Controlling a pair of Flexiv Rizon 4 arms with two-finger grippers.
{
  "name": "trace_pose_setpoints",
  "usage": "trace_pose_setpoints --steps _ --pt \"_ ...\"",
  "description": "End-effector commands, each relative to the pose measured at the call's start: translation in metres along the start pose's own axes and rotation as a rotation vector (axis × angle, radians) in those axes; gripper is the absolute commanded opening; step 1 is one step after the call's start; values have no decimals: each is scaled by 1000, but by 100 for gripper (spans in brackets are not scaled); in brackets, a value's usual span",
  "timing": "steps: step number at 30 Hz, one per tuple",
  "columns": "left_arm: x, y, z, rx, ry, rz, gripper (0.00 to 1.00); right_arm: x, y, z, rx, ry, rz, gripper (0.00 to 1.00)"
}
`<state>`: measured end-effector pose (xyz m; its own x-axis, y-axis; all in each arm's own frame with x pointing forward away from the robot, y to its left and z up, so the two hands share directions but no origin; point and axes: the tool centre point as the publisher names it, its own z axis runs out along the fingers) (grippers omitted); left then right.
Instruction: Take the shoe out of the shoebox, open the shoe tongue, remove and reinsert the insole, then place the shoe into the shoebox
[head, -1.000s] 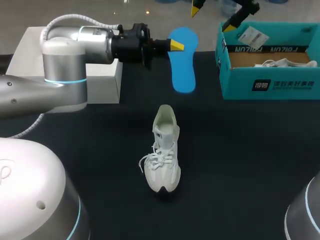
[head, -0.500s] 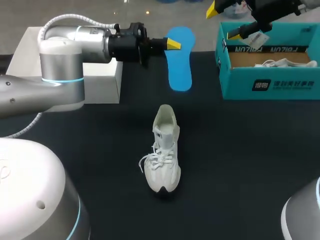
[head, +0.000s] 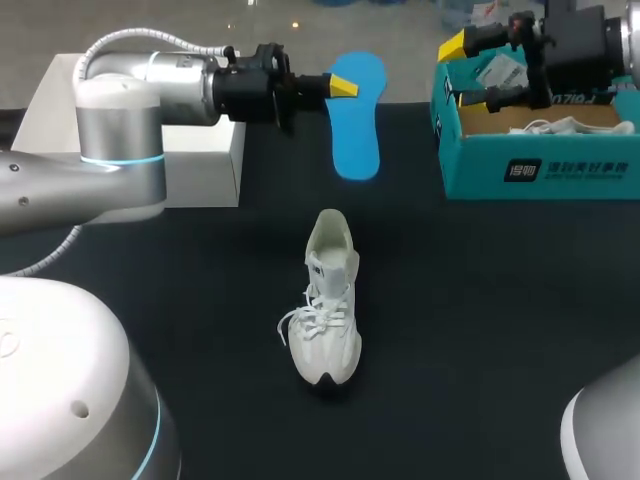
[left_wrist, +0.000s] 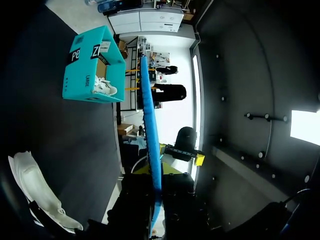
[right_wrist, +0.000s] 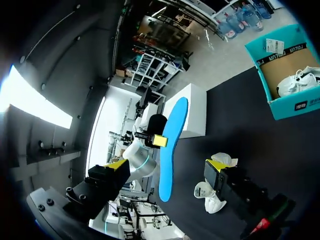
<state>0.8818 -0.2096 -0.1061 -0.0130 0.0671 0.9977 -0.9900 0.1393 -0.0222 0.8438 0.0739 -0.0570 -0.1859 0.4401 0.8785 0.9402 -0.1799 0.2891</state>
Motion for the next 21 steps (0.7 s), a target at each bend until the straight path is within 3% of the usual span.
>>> trace_pose_setpoints --steps 1,8,21 --pt "0 -2 0 -9 4 -6 0 -13 -4 -4 8 486 -22 100" --pt "0 -3 1 -24 4 -7 0 -26 -8 2 84 555 14 100" --pt "-4 -6 -2 -25 -16 30 0 -35 -9 5 119 447 82 100"
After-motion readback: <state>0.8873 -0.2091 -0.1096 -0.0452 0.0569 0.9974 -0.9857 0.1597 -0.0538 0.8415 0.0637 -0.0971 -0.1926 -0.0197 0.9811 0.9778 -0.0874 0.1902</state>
